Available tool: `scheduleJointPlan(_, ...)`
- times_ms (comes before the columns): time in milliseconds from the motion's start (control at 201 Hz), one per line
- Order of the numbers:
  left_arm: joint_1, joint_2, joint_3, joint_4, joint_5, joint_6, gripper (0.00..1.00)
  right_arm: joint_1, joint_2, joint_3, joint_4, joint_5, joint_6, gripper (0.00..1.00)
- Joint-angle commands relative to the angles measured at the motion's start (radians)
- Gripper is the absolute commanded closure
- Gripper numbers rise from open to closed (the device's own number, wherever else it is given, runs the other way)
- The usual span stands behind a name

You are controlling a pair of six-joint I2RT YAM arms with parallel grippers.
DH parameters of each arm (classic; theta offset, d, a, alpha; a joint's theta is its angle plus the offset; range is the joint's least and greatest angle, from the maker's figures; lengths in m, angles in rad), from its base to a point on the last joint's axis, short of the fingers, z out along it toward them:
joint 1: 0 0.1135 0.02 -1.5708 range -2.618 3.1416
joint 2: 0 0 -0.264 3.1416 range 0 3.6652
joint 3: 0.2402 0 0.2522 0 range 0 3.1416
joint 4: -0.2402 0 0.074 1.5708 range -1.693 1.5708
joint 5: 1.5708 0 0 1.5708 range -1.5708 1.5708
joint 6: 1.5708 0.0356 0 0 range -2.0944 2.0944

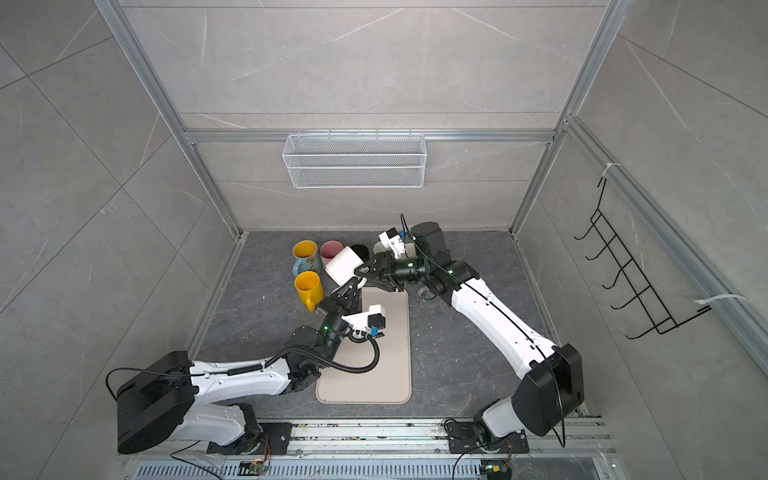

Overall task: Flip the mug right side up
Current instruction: 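Grasp the white mug's handle with the right gripper beside the left, then hold the white mug raised with both grippers on its handle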

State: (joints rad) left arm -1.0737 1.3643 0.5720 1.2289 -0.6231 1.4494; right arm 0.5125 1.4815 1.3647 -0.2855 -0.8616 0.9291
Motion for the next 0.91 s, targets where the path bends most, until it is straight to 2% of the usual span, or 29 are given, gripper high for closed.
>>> scheduleJointPlan(0,-0.003,-0.019,0.063,0.185,0.033,0.081,1.00,-0.003,0.006,-0.019,0.022,-0.021,0.016,0.58)
scheduleJointPlan(373,-0.014,-0.007,0.066,0.184,0.051,0.118,1.00,-0.003,0.026,-0.036,0.039,-0.012,0.048,0.70)
scheduleJointPlan(478,-0.015,-0.006,0.066,0.184,0.054,0.119,1.00,-0.002,0.027,-0.041,0.040,-0.012,0.054,0.81)
scheduleJointPlan(577,-0.017,-0.005,0.065,0.184,0.056,0.120,1.00,-0.003,0.025,-0.048,0.039,-0.011,0.057,1.00)
scheduleJointPlan(901,-0.017,-0.001,0.078,0.185,0.038,0.122,1.00,-0.002,0.006,-0.071,0.049,-0.004,0.063,1.00)
